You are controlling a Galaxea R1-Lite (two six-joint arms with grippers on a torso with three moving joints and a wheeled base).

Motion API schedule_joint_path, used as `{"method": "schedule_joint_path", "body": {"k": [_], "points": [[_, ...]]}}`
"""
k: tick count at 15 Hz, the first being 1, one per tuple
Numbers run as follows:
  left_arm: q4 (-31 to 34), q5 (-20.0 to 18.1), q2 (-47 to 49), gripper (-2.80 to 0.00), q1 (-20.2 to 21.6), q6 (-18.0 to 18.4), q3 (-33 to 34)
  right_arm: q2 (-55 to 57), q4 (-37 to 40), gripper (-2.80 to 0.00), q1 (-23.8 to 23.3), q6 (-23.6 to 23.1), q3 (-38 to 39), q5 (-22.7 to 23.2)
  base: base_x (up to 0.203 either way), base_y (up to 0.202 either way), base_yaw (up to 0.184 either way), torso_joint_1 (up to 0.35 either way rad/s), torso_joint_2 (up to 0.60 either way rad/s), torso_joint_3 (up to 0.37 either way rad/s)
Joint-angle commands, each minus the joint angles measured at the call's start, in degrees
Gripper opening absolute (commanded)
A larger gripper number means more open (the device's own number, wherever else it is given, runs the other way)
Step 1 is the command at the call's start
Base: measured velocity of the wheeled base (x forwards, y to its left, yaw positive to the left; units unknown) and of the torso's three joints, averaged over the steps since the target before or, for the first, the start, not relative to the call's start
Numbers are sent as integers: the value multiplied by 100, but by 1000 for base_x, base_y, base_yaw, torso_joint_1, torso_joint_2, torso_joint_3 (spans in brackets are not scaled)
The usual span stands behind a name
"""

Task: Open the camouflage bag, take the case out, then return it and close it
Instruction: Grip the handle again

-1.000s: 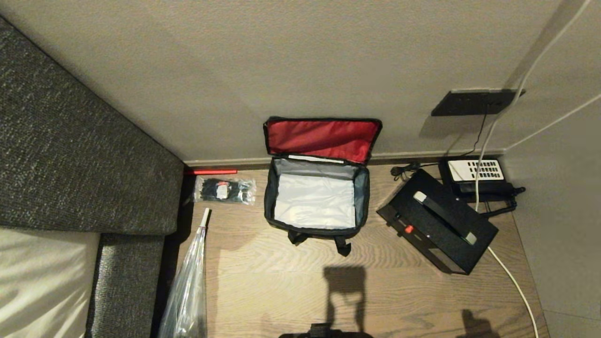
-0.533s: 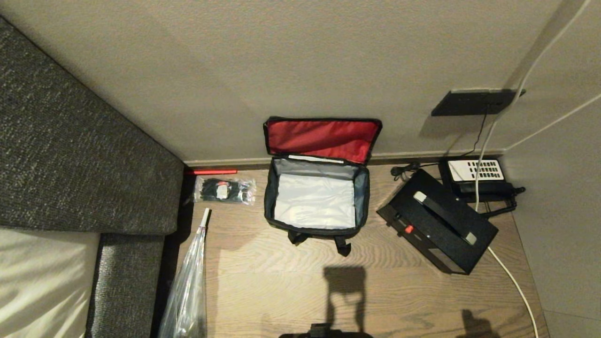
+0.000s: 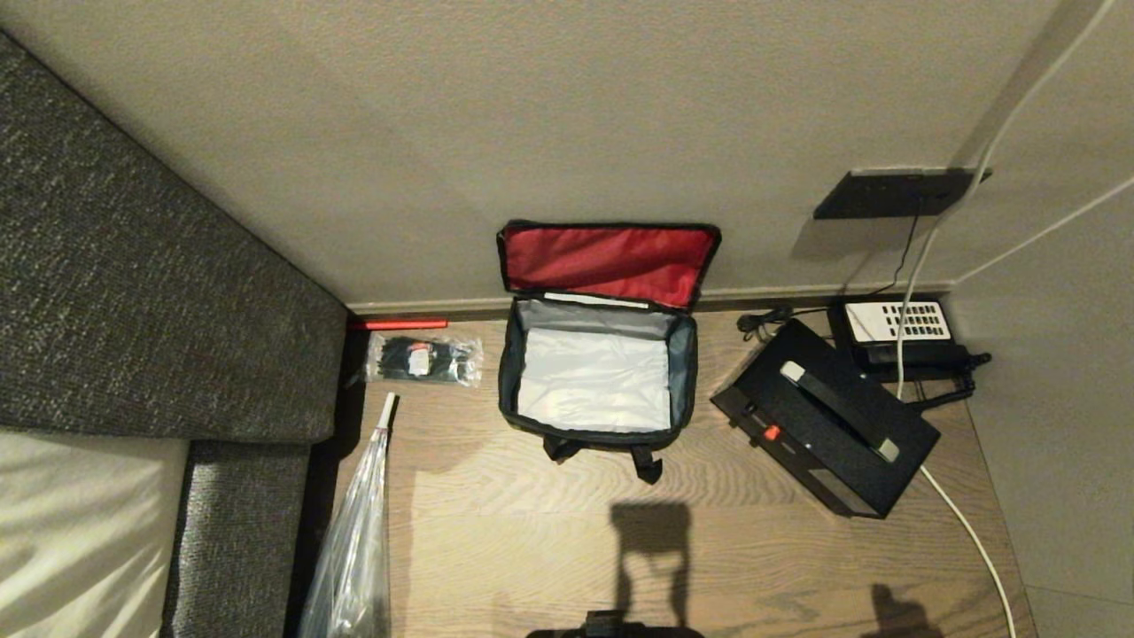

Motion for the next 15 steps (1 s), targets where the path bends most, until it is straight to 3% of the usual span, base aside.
{"method": "schedule_joint_path", "body": {"k": [1,15], "points": [[-9,0,-2,-280,2,-2,18,-19,-1,-280,1,-3,0,5,0,0,0,0,0,0],[0,0,-11,-280,2,-2,18,-21,-1,-280,1,-3,0,5,0,0,0,0,0,0]]}}
